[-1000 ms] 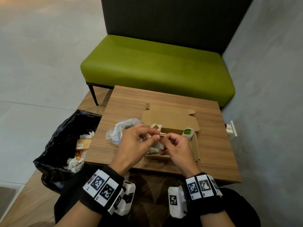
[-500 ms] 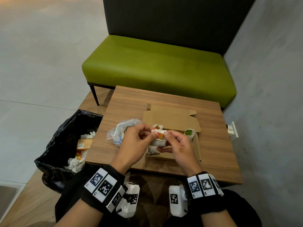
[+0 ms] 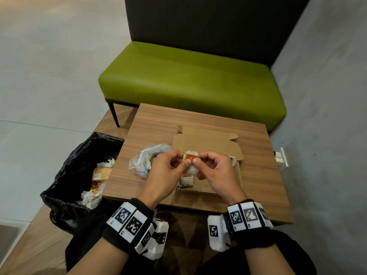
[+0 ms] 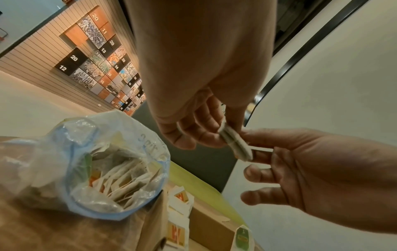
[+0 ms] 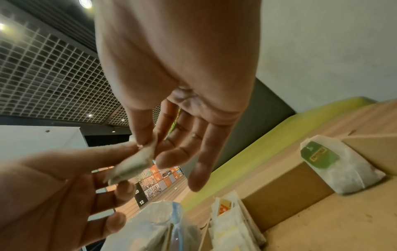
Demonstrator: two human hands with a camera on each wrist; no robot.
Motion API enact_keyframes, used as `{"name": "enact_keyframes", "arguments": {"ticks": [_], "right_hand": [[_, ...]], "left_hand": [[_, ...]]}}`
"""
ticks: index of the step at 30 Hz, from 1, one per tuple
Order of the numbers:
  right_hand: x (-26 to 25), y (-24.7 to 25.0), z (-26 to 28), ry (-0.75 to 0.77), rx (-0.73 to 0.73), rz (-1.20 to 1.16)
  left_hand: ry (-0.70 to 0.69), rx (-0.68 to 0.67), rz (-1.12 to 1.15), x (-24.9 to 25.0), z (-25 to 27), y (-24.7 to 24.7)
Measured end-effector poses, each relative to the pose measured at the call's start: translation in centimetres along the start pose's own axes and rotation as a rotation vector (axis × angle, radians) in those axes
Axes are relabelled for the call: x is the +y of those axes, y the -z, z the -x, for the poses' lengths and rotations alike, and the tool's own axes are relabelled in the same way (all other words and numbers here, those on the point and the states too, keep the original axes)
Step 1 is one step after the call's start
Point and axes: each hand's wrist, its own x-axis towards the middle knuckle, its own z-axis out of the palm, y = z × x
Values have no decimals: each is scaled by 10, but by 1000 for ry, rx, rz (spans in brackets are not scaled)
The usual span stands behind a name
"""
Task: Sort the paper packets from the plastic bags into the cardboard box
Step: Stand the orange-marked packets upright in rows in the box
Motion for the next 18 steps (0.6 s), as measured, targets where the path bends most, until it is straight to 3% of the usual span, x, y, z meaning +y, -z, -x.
{"name": "enact_keyframes", "arguments": {"ticks": [6,10,14,18], "right_hand": [[21,19,-13,-36,94,333],[44,21,-22,-208,-63,591],[59,13,-28,-238,-203,671],[68,4,-32,-283,-194,748]], "left_hand": [[94,22,-247,-19,4,1],[144,-40,-391,-30,13,-1],[197,-53,-496,-43,18,-8],[229,-45,-530,-48,17,-14]]}}
